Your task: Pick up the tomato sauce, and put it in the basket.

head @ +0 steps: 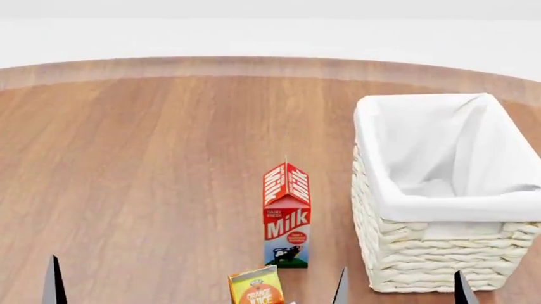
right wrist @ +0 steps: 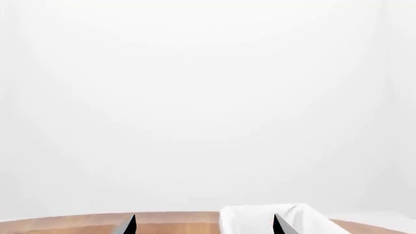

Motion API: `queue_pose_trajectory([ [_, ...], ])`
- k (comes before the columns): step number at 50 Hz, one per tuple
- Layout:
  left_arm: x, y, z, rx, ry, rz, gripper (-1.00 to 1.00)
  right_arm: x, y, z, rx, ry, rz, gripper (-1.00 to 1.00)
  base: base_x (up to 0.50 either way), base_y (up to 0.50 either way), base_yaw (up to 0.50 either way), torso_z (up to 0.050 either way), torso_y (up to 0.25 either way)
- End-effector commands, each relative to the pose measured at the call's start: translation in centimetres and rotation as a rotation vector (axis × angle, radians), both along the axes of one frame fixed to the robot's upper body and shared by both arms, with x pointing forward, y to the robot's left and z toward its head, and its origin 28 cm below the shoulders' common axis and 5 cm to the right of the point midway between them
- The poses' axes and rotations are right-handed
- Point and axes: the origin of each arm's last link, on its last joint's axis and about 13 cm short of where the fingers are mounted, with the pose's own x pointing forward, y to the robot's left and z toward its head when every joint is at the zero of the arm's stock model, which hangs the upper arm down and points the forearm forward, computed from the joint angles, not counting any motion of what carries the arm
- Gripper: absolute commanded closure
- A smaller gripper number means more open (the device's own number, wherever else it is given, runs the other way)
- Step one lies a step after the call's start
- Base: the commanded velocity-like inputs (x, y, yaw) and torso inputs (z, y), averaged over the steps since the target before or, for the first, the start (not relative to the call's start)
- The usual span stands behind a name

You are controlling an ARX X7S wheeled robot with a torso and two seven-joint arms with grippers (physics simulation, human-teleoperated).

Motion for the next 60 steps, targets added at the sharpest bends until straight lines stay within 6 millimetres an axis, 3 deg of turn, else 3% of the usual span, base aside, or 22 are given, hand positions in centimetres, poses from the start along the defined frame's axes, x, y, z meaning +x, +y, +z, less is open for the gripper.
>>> queue_pose_trajectory([
  [1, 0.4, 0.0, -0.3, 0.010, 0.009, 0.016, -1.00, -1.6, -1.6, -0.3, -0.056, 0.066, 0.054, -1.00, 0.00, 0.00, 0.00, 0.000, 0.000],
  [5, 0.7, -0.2, -0.8, 0.018, 0.023, 0.012, -1.00, -3.0, -2.9, -1.0, -0.075, 0.104, 0.024, -1.00, 0.00, 0.00, 0.00, 0.000, 0.000],
  [7, 0.6, -0.3, -0.8, 0.024, 0.026, 0.008, -1.00, -3.9, -3.5, -2.0, -0.171, 0.121, 0.004, -1.00, 0.00, 0.00, 0.00, 0.000, 0.000],
  [13, 0.9, -0.3, -1.1, -0.031, 0.062, -0.041, -1.00, -5.8, -4.5, -5.0, -0.187, 0.240, -0.024, -1.00, 0.00, 0.00, 0.00, 0.000, 0.000],
  [14, 1.0, -0.4, -1.2, -0.020, 0.063, -0.036, -1.00, -7.3, -4.9, -6.3, -0.156, 0.332, -0.038, -1.00, 0.00, 0.00, 0.00, 0.000, 0.000],
  [15, 1.0, -0.4, -1.2, -0.023, 0.065, -0.038, -1.00, -7.5, -4.9, -6.7, -0.123, 0.340, -0.051, -1.00, 0.00, 0.00, 0.00, 0.000, 0.000],
  [16, 1.0, -0.5, -1.3, -0.009, 0.066, -0.024, -1.00, -9.6, -3.0, -9.4, -0.054, 0.384, -0.058, -1.00, 0.00, 0.00, 0.00, 0.000, 0.000],
  [17, 1.0, -0.5, -1.4, -0.009, 0.067, -0.025, -1.00, -10.9, -3.5, -11.4, -0.065, 0.408, -0.078, -1.00, 0.00, 0.00, 0.00, 0.000, 0.000],
  [18, 1.0, -0.5, -1.4, -0.008, 0.068, -0.024, -1.00, -12.7, -3.8, -13.9, -0.061, 0.554, -0.096, -1.00, 0.00, 0.00, 0.00, 0.000, 0.000],
  [35, 0.9, -0.6, -1.4, 0.000, 0.064, -0.018, -1.00, -12.6, -3.4, -15.6, -0.057, 0.610, -0.098, -1.00, 0.00, 0.00, 0.00, 0.000, 0.000],
  [60, 1.0, -0.7, -1.6, 0.003, 0.072, -0.021, -1.00, -12.0, -2.2, -15.4, -0.127, 0.522, -0.010, -1.00, 0.00, 0.00, 0.00, 0.000, 0.000],
])
